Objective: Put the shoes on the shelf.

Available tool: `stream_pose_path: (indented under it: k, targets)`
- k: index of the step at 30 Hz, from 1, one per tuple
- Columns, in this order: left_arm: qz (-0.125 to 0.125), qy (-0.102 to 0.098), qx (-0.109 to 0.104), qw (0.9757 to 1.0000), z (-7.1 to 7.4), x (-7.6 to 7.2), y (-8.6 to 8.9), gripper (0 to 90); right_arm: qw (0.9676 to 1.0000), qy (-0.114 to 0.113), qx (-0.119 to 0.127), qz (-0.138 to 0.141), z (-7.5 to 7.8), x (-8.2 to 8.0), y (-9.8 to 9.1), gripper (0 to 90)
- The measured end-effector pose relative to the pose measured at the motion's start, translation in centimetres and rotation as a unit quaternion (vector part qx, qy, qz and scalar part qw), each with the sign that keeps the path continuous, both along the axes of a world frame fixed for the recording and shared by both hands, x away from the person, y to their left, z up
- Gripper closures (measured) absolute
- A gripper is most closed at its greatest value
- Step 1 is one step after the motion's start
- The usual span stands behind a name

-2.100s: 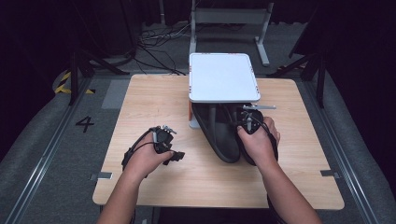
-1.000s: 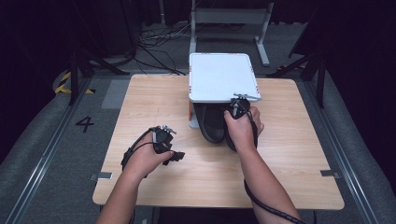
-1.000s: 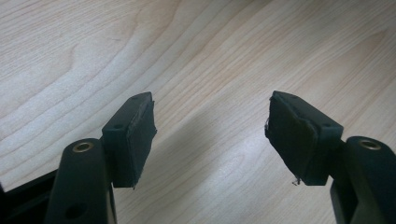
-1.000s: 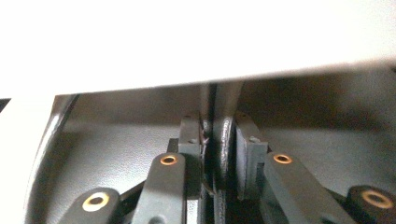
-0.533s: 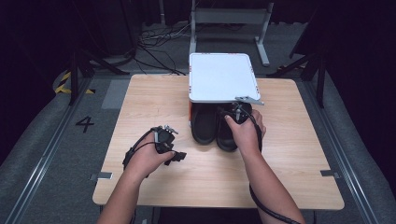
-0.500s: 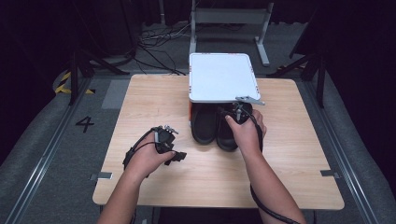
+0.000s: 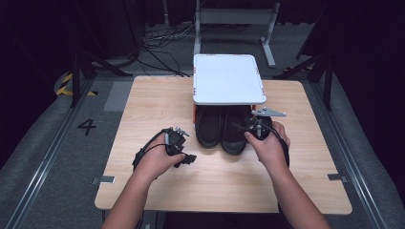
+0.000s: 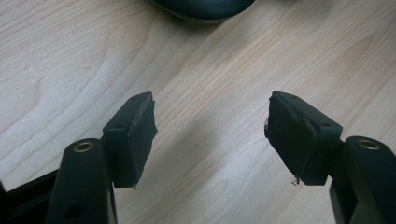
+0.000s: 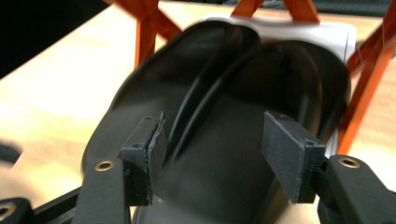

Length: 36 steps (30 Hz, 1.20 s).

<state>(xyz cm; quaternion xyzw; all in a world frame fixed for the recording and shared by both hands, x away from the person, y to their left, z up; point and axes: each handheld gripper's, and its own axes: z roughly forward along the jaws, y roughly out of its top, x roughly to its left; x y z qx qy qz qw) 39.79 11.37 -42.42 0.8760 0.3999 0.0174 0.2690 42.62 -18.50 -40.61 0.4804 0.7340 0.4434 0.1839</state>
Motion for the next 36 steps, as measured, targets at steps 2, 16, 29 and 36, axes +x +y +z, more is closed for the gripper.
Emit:
stream_pose_path:
  k: [2, 16, 29, 36]
  targets:
    - [-0.004, 0.001, 0.001, 1.0000, 0.0, 0.1, -0.3, 34.2, 0.9999, 0.007, -0.008, 0.013, -0.2, -1.0, -0.3, 40.5]
    - [-0.025, 0.000, 0.011, 0.9996, -0.6, 0.5, -2.1, 37.0, 0.9955, 0.079, -0.035, 0.039, -2.1, -5.7, -2.9, 41.7]
    - [-0.021, -0.014, -0.006, 0.9997, -2.3, 1.4, -3.4, 57.1, 0.9805, 0.167, -0.058, 0.086, -2.7, -6.0, -1.7, 68.2]
    - [-0.032, -0.006, -0.001, 0.9995, -2.9, 1.9, -4.8, 64.1, 0.9751, 0.190, -0.042, 0.106, -3.3, -5.5, -0.1, 73.1]
